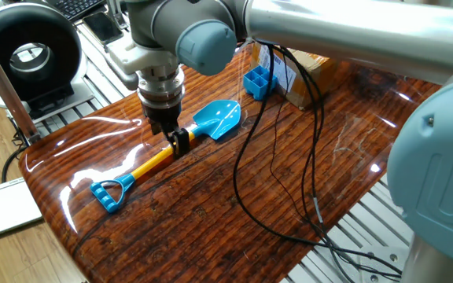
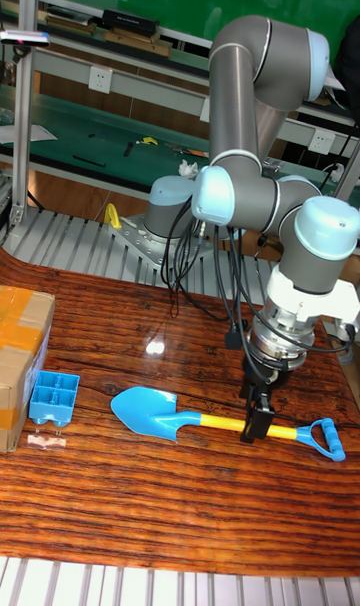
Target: Use a shovel to scoop up an object
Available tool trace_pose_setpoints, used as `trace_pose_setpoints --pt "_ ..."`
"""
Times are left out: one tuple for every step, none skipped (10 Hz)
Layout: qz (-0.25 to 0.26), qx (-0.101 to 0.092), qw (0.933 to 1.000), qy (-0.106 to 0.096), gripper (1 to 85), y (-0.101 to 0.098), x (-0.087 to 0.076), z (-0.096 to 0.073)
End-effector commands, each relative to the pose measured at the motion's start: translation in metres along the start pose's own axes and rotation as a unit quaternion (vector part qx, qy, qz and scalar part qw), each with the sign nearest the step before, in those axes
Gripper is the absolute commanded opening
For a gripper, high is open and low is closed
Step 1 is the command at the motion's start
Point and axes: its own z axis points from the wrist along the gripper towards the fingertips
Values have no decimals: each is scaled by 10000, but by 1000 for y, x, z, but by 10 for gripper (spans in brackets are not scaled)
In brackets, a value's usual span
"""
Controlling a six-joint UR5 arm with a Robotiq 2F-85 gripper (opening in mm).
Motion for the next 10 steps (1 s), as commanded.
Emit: trace_pose_setpoints --pt "132 1 9999 -59 827 4 -5 1" --pt "170 40 9998 -56 827 5 -3 4" --pt "265 38 9995 -188 833 9 -7 8" --pt "264 110 9995 -112 813 5 -3 8" --pt "215 179 9996 4 807 2 4 8" --pt "93 107 9999 -16 793 5 2 8" --pt "-5 13 9999 -105 797 10 -2 8" --pt "-67 -34 9999 -115 810 13 -3 8" --pt "-44 -51 9999 -129 823 14 -4 8" --pt "3 -39 9999 -161 827 13 -5 8"
